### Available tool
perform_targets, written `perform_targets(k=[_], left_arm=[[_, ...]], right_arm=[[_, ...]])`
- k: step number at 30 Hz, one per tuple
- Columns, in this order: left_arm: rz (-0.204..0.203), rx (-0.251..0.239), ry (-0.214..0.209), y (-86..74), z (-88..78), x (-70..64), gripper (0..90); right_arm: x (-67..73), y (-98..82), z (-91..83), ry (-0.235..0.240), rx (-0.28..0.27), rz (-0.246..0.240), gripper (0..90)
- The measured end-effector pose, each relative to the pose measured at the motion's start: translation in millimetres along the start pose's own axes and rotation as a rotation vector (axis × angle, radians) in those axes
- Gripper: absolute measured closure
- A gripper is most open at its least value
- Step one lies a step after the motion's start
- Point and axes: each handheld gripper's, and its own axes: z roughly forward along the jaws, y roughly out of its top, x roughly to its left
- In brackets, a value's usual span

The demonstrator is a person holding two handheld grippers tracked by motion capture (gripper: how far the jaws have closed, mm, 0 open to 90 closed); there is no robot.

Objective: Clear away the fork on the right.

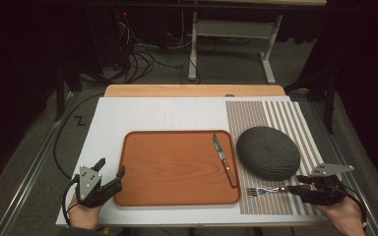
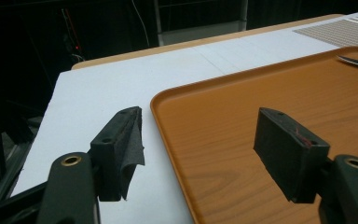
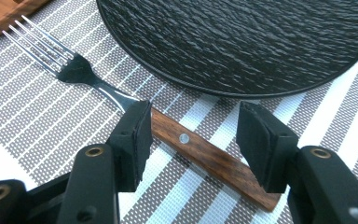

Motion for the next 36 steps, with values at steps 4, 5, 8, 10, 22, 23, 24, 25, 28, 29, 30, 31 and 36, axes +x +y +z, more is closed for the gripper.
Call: perform_targets(k=[4, 5, 8, 10, 22, 23, 24, 25, 28, 29, 30, 31, 36], left_arm=[[0.001, 0.000, 0.000, 0.0, 0.0, 0.0, 32.5], [0.001, 0.000, 0.000, 0.0, 0.0, 0.0, 32.5], [0.001, -0.001, 0.001, 0.0, -0.1, 0.1, 32.5], [0.002, 0.000, 0.002, 0.0, -0.1, 0.1, 32.5], [0.006, 0.006, 0.003, -0.4, 0.8, 0.0, 32.7], [0.005, 0.006, 0.003, -0.4, 0.9, -0.1, 32.7], [0.006, 0.006, 0.003, -0.3, 0.9, -0.1, 32.7], [0.006, 0.005, 0.002, -0.3, 0.8, -0.1, 32.7], [0.005, 0.006, 0.003, -0.3, 0.8, -0.2, 32.7], [0.006, 0.005, 0.002, -0.3, 0.7, -0.2, 32.7], [0.006, 0.005, 0.002, -0.3, 0.7, -0.3, 32.7], [0.006, 0.004, 0.003, -0.3, 0.6, -0.3, 32.7], [0.005, 0.005, 0.002, -0.4, 0.9, -0.3, 32.7]], right_arm=[[0.9, 2.5, 4.2, 0.018, 0.028, -0.010, 47.6], [1.0, 3.2, 5.1, 0.021, 0.034, -0.015, 47.6], [1.5, 5.4, 6.9, 0.029, 0.053, -0.024, 47.7], [1.6, 6.3, 7.8, 0.033, 0.063, -0.033, 47.6], [8.5, 10.0, 19.0, 0.045, 0.138, -0.094, 47.6], [8.8, 10.2, 19.2, 0.045, 0.138, -0.099, 47.7], [9.3, 10.5, 19.4, 0.047, 0.142, -0.104, 47.8], [10.6, 10.5, 20.4, 0.051, 0.150, -0.115, 48.1], [14.0, 11.2, 19.8, 0.044, 0.154, -0.152, 52.2], [15.0, 11.5, 19.7, 0.045, 0.155, -0.154, 53.5], [15.0, 11.5, 19.7, 0.049, 0.155, -0.155, 54.9], [14.9, 11.3, 19.7, 0.054, 0.154, -0.156, 56.1], [15.6, 10.0, 19.1, 0.069, 0.145, -0.166, 61.0]])
